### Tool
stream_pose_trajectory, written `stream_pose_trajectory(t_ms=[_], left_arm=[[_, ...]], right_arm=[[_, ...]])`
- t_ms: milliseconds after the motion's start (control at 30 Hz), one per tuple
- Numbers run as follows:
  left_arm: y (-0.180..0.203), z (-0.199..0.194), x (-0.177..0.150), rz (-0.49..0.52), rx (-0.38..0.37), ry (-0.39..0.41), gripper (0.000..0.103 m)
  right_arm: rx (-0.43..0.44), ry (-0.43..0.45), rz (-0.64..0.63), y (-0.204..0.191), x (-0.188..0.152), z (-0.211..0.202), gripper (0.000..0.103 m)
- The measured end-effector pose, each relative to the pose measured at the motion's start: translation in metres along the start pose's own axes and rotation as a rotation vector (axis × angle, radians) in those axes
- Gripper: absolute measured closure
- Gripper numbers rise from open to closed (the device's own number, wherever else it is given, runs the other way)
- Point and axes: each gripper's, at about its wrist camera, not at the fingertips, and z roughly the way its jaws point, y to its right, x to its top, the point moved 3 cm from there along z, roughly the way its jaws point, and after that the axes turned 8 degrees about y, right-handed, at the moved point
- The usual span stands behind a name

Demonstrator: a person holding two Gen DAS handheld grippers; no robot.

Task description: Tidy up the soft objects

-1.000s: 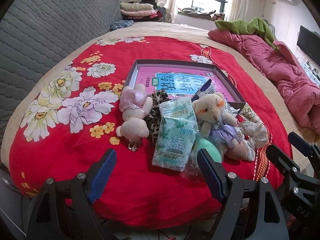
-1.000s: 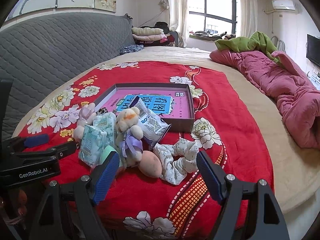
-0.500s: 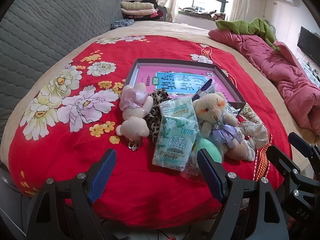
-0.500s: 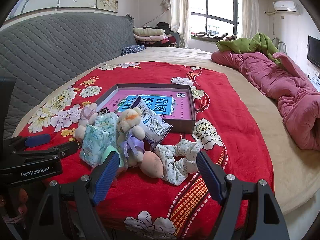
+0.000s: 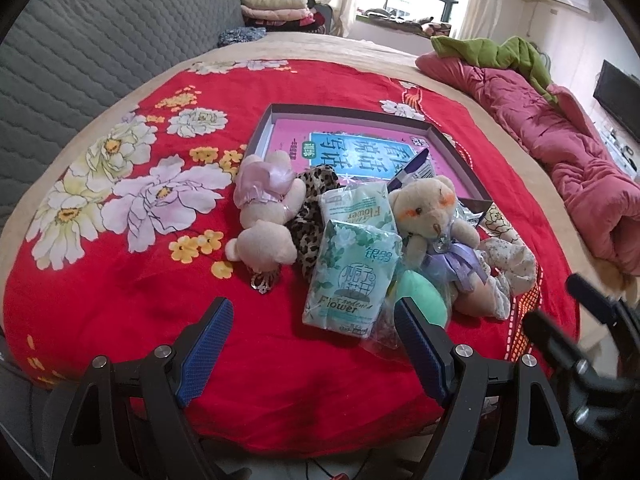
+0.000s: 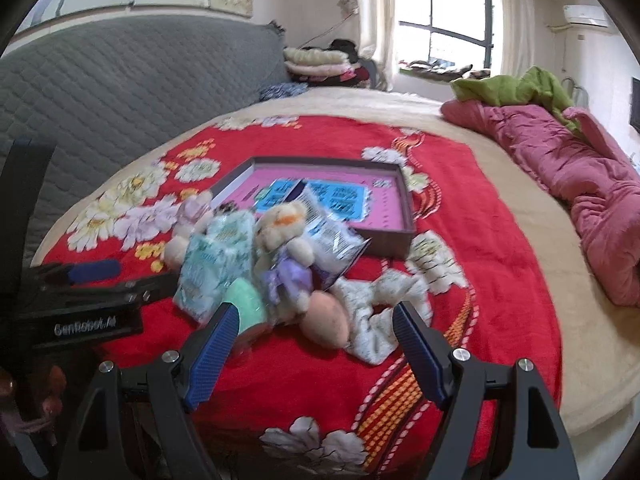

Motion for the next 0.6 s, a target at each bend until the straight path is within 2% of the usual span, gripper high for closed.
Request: stream_pose_trajectory(t_ms=[133,400,600], left_arm=[[-0.003,0.009,-0.001,-0.007,-0.01,-0.015,0.02],[-0.005,0.028,0.0,-0.01,-0.025,-0.042,0.02],[-0.004,0.035,0.004,0.0,-0.045,-0.039,0.02]], right_arm=[[0.048,-0.06,-0.002,-0.01,-0.012,0.015,0.025],[0.122,-0.125,0.049,-0.022,-0.025,0.039,0.025],[0.126,-0.159,0.09,-0.023,-0.029,0.057,0.025]])
